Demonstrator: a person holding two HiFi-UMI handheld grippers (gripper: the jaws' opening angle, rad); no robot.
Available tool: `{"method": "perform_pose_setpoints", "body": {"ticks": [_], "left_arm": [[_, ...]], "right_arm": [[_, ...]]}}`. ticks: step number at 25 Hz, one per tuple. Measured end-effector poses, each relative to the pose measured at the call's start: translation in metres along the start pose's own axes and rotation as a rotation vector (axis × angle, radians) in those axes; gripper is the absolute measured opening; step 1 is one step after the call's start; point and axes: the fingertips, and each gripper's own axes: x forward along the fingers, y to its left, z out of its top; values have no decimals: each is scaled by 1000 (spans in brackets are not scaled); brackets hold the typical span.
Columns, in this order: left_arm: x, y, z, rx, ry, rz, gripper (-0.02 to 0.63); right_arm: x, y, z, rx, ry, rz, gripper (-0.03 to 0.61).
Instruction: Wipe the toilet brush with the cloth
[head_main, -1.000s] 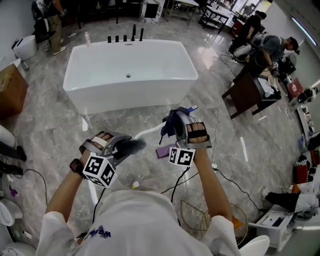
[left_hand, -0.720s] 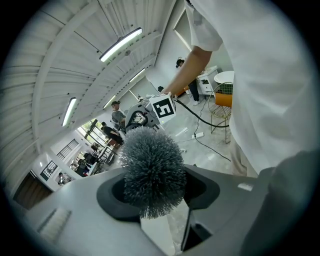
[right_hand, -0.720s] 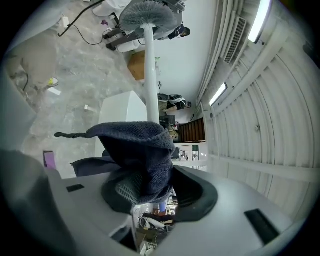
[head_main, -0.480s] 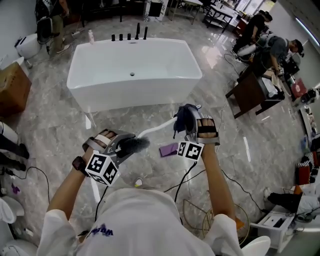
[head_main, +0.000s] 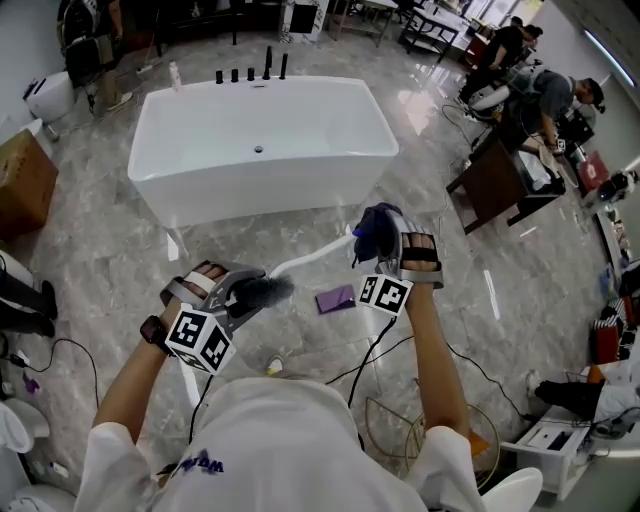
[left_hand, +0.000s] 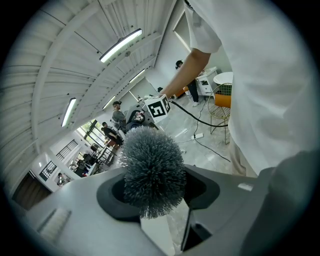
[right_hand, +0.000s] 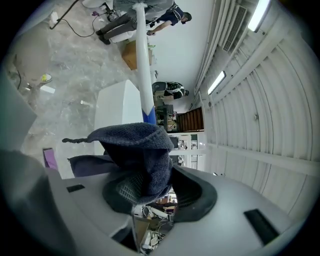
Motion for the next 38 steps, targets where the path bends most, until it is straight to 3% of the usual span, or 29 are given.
{"method": "perform_pose_setpoints", "body": {"ticks": [5, 20, 32, 38], "left_arm": [[7, -1, 3, 4, -7, -1, 213], [11, 9, 6, 17, -6, 10, 213], [19, 14, 10, 58, 6, 19, 215], [20, 20, 11, 61, 1, 24, 213]], "right_arm": [[-1, 0, -11, 4, 13, -4, 156], [-8, 4, 29, 4, -65, -10, 109], [-27, 10, 69, 0, -173, -10, 107], [-45, 8, 115, -7, -267, -18, 107]]}}
